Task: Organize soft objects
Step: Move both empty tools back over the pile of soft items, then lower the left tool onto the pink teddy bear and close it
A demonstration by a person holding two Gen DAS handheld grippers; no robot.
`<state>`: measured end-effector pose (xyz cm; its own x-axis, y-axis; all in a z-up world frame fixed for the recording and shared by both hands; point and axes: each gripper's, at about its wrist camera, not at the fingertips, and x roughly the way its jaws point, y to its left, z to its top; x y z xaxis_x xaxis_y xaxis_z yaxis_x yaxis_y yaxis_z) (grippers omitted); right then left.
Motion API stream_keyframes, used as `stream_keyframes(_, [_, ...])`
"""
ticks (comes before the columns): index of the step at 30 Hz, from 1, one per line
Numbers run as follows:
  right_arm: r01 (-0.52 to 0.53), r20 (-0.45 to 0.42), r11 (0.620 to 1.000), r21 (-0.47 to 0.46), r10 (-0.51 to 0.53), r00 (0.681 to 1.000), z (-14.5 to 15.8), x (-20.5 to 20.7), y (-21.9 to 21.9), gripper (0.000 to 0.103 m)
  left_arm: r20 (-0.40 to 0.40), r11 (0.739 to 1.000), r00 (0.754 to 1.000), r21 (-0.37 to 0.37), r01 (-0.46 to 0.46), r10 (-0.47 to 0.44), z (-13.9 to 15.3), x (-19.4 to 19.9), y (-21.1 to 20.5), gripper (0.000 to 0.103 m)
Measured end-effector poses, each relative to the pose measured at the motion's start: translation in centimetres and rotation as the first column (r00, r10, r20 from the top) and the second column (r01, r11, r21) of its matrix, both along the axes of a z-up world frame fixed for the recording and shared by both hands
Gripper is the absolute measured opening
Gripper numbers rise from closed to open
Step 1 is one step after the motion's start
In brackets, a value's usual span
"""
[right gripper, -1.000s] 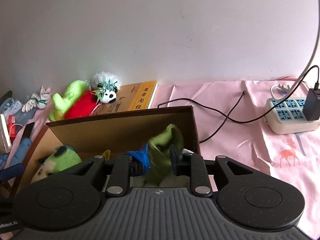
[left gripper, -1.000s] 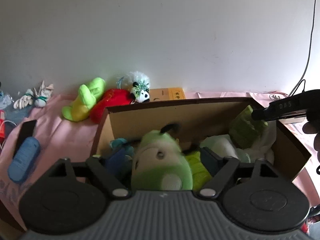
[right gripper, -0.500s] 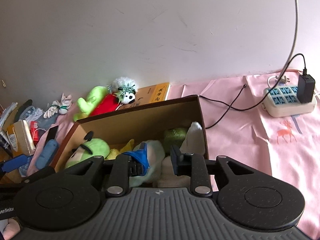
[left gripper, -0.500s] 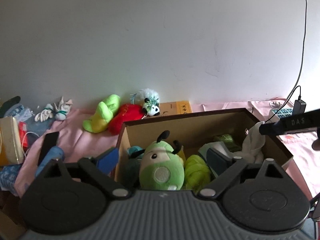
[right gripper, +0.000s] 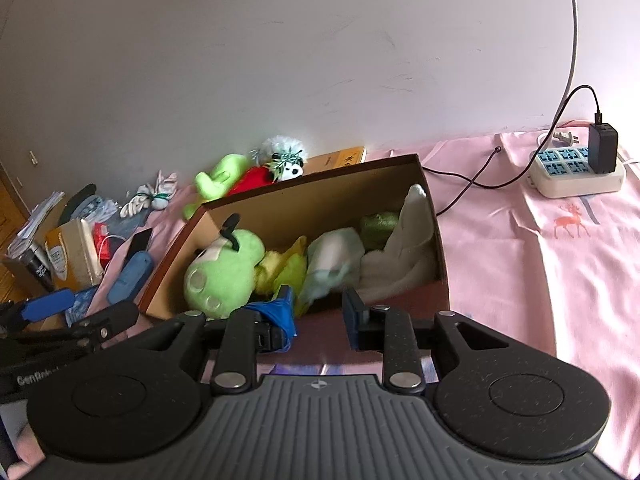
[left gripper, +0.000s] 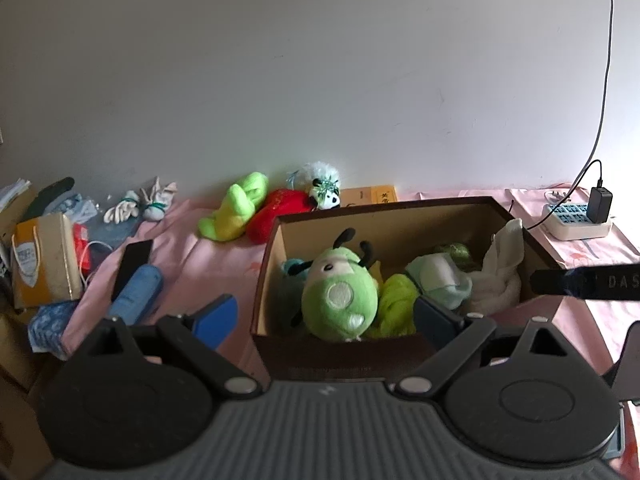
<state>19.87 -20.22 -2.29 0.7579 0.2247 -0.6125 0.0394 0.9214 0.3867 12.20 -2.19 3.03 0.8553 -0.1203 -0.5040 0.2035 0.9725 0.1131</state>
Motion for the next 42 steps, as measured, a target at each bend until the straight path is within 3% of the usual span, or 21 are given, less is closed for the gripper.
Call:
stream_keyframes(10, [-0.005, 0.007, 1.0, 0.005, 0.005, 1.0, -0.2, -3.2, 1.0, 0.011, -0.022, 1.0, 1.0, -0.014, -0.014, 0.014, -0.2, -2.8, 0.8, 0.094])
stream_keyframes(30, [0.045, -0.045, 0.999, 0.028, -0.044, 0.998, -2.1, -7.7, 1.9, 0.012, -0.113, 0.999, 0.993, -0.02, -0.047, 0.045, -3.4, -5.7, 1.5, 0.094])
stream_keyframes(42, [0.079, -0.077, 0.996, -0.032, -0.081, 0.994, -3.1, -9.5, 2.3, 0.013, -0.183, 0.998, 0.982, -0.036, -0.057, 0.049, -5.4, -6.1, 2.2, 0.094])
